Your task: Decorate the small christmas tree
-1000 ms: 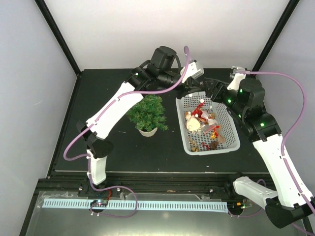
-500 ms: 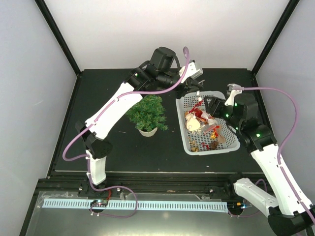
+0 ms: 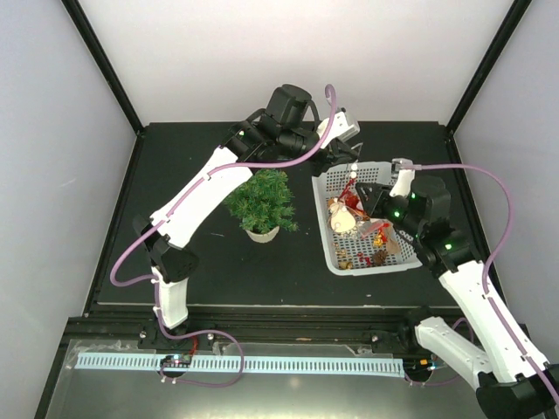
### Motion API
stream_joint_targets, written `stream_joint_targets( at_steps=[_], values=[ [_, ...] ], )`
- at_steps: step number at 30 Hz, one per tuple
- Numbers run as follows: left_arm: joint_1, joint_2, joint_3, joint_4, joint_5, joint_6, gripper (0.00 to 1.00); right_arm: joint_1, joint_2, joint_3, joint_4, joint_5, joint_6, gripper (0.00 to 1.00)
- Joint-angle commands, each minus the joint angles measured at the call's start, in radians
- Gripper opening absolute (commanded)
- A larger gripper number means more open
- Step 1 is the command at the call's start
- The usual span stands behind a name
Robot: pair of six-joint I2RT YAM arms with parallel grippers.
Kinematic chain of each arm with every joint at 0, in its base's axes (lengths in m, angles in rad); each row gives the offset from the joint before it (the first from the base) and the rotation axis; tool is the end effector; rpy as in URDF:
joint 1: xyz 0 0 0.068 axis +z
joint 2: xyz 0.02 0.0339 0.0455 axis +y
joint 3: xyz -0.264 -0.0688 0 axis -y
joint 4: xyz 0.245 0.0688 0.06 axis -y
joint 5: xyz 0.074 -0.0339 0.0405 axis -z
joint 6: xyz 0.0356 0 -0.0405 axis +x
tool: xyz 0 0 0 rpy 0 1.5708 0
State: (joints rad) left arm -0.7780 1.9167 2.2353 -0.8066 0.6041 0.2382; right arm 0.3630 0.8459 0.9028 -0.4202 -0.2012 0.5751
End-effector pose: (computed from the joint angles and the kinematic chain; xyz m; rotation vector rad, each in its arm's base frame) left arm 0.2812 -0.3054 0.4472 1.3420 1.6150 -0.9507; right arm 0.1731 0.0734 0.3463 0.0736 2.0138 0.8077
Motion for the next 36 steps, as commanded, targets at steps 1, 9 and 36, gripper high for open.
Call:
stream_joint_targets(
  at_steps=[1,9,36],
  values=[
    [0.006,-0.037,-0.002,0.010,-0.004,0.015,0.02,-0.004,0.005,-0.009,0.095,-0.087,-0.020,0.26],
    [0.006,-0.036,0.000,0.014,-0.010,0.010,0.02,-0.003,0.081,-0.003,0.064,-0.151,0.017,0.57],
    [0.006,-0.049,-0.006,0.015,-0.004,0.001,0.02,0.030,0.228,-0.019,0.148,-0.123,0.014,0.28]
  ],
)
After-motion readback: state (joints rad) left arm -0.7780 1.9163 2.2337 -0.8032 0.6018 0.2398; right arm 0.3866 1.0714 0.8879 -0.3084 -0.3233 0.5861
